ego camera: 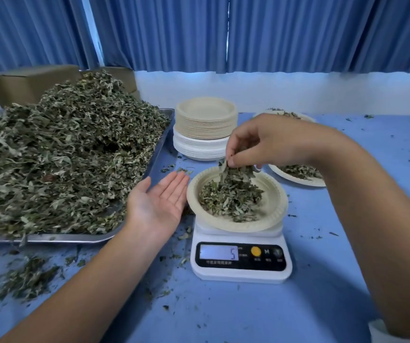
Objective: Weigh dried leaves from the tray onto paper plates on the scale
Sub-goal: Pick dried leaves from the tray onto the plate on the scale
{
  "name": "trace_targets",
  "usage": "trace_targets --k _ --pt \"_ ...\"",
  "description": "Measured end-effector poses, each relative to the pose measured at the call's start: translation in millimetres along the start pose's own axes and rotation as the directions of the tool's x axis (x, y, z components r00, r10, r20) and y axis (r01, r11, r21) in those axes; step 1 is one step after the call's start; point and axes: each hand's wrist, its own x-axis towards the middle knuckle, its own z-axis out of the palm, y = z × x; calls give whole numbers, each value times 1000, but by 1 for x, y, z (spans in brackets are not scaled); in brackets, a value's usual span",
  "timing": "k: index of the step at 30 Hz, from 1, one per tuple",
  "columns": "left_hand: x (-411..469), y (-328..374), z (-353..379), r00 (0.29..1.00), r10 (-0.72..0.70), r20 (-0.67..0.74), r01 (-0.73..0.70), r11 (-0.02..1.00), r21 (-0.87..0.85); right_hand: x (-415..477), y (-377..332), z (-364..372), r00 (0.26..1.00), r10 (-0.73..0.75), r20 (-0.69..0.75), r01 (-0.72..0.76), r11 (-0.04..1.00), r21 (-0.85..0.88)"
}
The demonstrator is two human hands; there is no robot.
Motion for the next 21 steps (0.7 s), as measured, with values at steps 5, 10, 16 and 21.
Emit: trace_targets --k 5,10,16,21 --pt "0 -2 0 1000 17 -6 -17 1000 26 -3 1 -3 1000 13 10 -13 1000 -12" --pt "0 -1 -1 1000 16 -2 -16 1000 24 -2 3 -7 996 -14 -91 15 1000 3" --pt "-1 -1 -1 1000 15 -4 -15 1000 13 -1 3 -4 996 -16 -91 15 1000 -10" --pt "-2 0 0 1000 11 -6 -11 1000 11 0 0 -2 992 -10 -123 10 1000 4"
